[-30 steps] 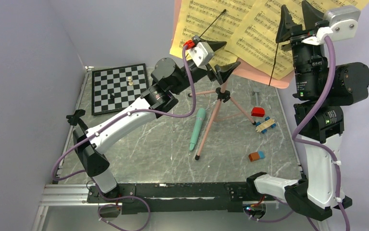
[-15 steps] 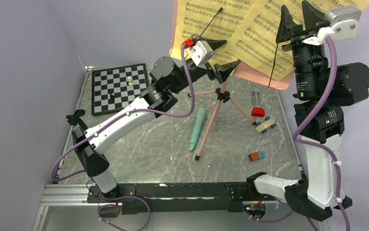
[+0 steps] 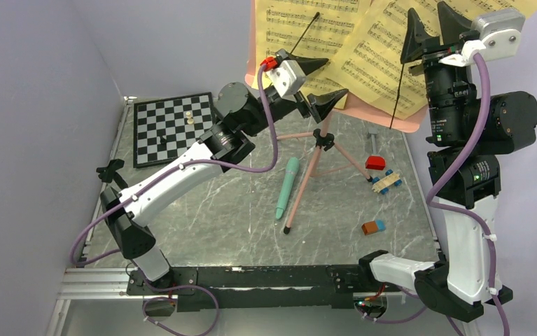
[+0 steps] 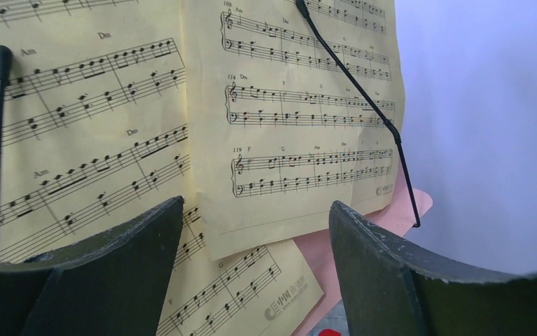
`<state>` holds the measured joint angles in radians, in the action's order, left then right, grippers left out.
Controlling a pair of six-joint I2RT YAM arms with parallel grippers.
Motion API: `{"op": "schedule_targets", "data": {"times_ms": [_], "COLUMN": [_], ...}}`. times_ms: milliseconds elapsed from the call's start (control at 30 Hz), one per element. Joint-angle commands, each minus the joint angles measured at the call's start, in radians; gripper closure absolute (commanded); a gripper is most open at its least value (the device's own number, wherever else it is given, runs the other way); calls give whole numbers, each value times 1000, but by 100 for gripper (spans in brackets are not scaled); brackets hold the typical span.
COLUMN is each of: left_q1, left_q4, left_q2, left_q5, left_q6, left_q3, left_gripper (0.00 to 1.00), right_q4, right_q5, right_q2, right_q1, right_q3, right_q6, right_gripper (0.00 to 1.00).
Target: Set up the instrument practice props
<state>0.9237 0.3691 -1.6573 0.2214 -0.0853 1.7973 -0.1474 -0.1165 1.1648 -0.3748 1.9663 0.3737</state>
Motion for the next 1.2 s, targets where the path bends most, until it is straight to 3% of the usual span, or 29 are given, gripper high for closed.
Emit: {"op": "schedule_targets", "data": {"times_ms": [0, 467, 767, 1167], "left_q1": [7, 49, 49, 50], "left_q4": [31, 1, -6, -25], "left_q2": [77, 225, 276, 320], "left_q5": [28, 18, -20, -21], "left_q6": [3, -5, 0, 14], "left_q3": [-25, -197, -291, -336], "left_gripper": [20, 21, 21, 21], "right_q4": [44, 32, -43, 38], "right_q5": [27, 55, 182, 92], "right_q2": [-15, -42, -74, -302], "right_q1": [-4, -4, -3, -4], "right_q3": [-7, -22, -2, -229], "right_q6": [-15, -44, -116, -232], "right_gripper": [51, 51, 49, 47]}}
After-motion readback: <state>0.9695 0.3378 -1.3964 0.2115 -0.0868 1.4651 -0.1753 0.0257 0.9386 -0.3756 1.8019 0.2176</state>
